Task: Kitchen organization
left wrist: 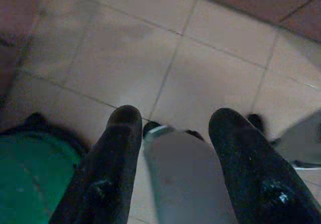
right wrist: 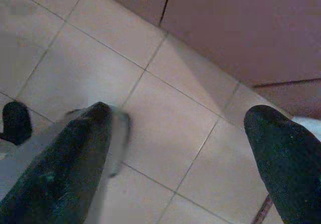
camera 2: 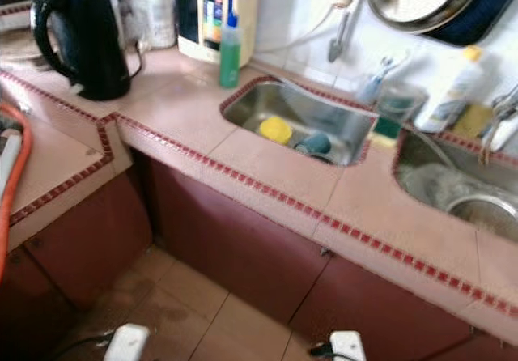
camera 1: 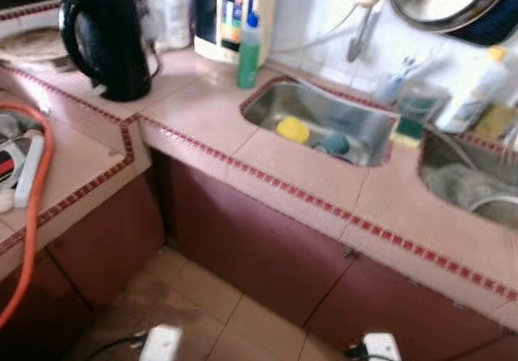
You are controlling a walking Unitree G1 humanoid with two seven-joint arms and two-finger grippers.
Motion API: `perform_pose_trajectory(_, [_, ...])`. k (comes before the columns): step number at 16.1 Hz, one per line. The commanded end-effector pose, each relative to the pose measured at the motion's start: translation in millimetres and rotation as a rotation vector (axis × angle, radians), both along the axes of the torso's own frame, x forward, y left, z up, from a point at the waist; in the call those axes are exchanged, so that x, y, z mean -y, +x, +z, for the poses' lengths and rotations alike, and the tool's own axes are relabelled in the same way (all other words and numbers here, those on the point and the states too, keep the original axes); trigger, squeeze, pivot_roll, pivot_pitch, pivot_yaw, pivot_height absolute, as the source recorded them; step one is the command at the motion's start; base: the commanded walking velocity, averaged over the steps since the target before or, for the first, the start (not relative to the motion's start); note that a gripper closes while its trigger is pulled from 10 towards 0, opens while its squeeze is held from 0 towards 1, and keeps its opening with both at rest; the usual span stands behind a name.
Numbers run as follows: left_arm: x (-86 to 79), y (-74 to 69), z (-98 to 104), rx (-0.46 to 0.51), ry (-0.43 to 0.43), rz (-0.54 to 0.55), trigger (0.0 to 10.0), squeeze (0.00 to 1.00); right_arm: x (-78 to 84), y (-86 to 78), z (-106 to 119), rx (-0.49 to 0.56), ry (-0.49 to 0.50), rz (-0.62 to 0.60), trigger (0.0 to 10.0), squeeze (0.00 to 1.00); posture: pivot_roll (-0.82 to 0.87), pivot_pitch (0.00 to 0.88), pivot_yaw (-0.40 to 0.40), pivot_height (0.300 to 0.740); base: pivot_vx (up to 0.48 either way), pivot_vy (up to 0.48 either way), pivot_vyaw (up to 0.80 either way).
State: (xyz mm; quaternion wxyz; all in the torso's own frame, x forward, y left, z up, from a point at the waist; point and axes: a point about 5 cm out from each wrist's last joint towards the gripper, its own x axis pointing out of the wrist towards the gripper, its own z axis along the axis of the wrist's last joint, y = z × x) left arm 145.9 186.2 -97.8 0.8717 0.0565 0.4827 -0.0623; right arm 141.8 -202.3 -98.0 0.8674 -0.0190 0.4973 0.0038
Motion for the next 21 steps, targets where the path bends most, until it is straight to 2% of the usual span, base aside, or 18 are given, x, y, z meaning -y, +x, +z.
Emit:
perform_pose_trajectory(1, [15.3, 3.4, 0, 0.002, -0.030, -0.028, 10.0, 0.00, 10.3, -1.4, 1, -0.007, -0.029, -0.012, 10.0, 0.00, 0.03, 0.000, -0.082, 0.732, 0.000, -0.368, 0.00])
perform_pose_trajectory(5, [14.7, 5.7, 0, 0.006, -0.042, 0.006, 10.0, 0.00, 9.7, -3.4, 0, -0.022, -0.024, -0.031, 10.0, 0.00, 0.03, 0.000, -0.080, 0.732, 0.000, -0.092, -0.23])
perform_pose_trajectory(13, [15.4, 8.2, 1, 0.000, -0.059, 0.037, 10.0, 0.00, 12.5, -11.0, -2, -0.054, -0.026, -0.045, 10.0, 0.00, 0.03, 0.000, -0.086, 0.732, 0.000, 0.000, -0.71])
perform_pose_trajectory(16, [15.1, 8.7, 1, -0.003, -0.053, 0.038, 10.0, 0.00, 13.7, -14.9, -3, -0.067, -0.030, -0.045, 10.0, 0.00, 0.03, 0.000, -0.086, 0.732, 0.000, 0.452, -0.66])
perform_pose_trajectory(19, [14.7, 9.7, 1, 0.001, -0.041, 0.029, 10.0, 0.00, 15.3, -18.9, -5, -0.080, -0.035, -0.046, 10.0, 0.00, 0.03, 0.000, -0.087, 0.732, 0.000, 0.000, -0.64])
perform_pose_trajectory(21, [14.1, 8.7, 1, -0.015, -0.028, 0.036, 10.0, 0.00, 15.6, -18.5, -4, -0.072, -0.033, -0.054, 10.0, 0.00, 0.03, 0.000, -0.088, 0.732, 0.000, 0.000, 0.00])
